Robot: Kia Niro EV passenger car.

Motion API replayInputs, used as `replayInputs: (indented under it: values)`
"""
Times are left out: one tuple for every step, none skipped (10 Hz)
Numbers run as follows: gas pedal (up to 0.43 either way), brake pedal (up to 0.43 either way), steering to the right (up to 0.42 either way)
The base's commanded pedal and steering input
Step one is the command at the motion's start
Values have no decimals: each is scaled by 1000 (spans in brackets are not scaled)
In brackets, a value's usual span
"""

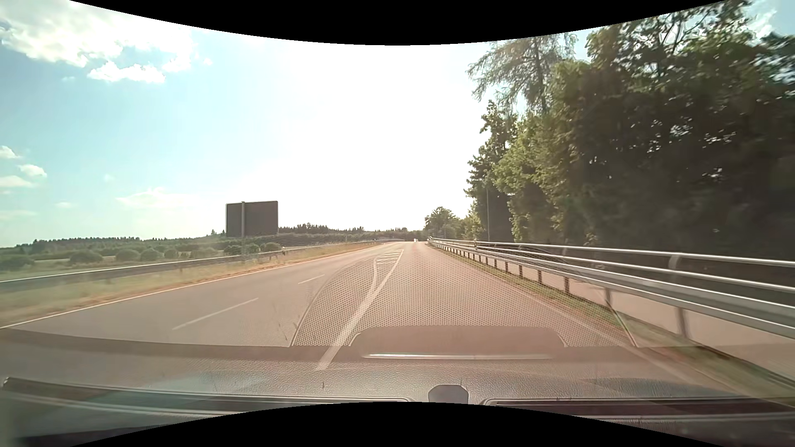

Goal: Follow the waypoints while adhering to traffic rules and regulations

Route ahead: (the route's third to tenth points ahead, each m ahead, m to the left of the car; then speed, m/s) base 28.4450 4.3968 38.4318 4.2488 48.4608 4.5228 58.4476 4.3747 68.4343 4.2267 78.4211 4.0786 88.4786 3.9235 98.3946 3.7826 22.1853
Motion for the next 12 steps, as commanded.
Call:
replayInputs:
  values:
    - [118,6,-4]
    - [130,6,-3]
    - [130,6,-2]
    - [130,6,-2]
    - [130,6,-2]
    - [130,6,-2]
    - [130,6,-2]
    - [130,6,-3]
    - [130,6,-4]
    - [130,6,-4]
    - [130,6,-4]
    - [130,6,-4]
